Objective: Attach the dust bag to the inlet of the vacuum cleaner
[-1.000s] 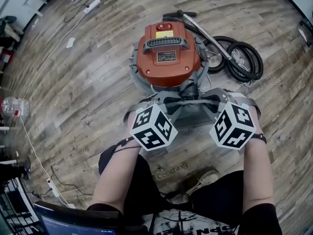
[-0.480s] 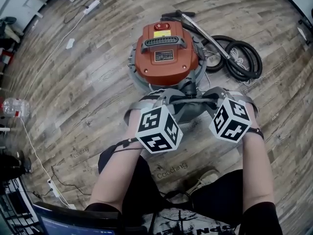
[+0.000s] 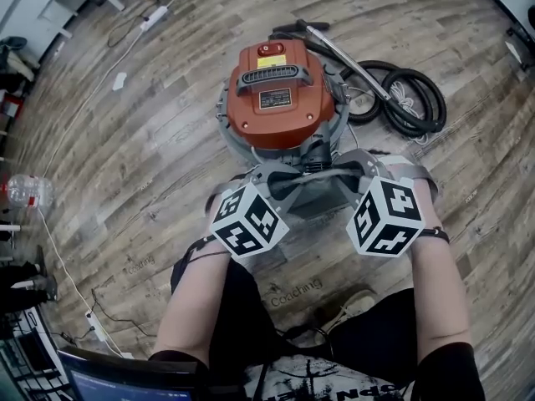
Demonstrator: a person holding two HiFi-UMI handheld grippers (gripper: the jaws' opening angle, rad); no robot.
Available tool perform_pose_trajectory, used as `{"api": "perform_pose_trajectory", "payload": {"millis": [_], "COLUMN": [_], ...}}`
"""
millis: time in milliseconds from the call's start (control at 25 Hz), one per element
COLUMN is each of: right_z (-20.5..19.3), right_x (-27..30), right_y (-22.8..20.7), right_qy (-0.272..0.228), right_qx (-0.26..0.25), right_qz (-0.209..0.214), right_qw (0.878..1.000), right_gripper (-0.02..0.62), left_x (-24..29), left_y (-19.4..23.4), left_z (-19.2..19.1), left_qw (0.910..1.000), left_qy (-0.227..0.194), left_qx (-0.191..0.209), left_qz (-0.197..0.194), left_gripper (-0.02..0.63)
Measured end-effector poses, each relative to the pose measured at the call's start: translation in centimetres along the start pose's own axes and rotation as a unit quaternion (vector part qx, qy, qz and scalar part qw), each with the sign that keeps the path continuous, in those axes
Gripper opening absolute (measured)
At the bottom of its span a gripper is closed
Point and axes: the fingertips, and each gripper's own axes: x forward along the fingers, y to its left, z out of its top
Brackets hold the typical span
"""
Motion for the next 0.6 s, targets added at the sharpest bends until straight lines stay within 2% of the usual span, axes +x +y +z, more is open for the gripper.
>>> {"api": "perform_pose_trajectory", "payload": {"millis": [120, 280, 400, 600], "right_z": [-0.4, -1.8, -2.9, -3.7], "right_x": [0.1, 0.4, 1.0, 1.8], "right_y": [0.0, 0.3, 0.3, 0.1], "right_qy": [0.007, 0.010, 0.015, 0.041], "right_qx": [0.002, 0.037, 0.054, 0.037], "right_qz": [0.003, 0.020, 0.022, 0.008], "right_qw": [1.000, 0.999, 0.998, 0.998], "right_gripper": [0.026, 0.023, 0.023, 0.025], "left_x": [0.3, 0.5, 0.4, -0.1], "left_y": [0.4, 1.0, 1.3, 0.7], "left_z": [0.3, 1.4, 2.3, 3.4], "left_qw": [0.9999, 0.9991, 0.9987, 0.9988], "left_qy": [0.007, 0.021, 0.017, 0.002], "left_qx": [0.009, 0.030, 0.038, 0.038], "left_qz": [0.003, 0.022, 0.031, 0.031], "left_gripper": [0.037, 0.048, 0.052, 0.050]}}
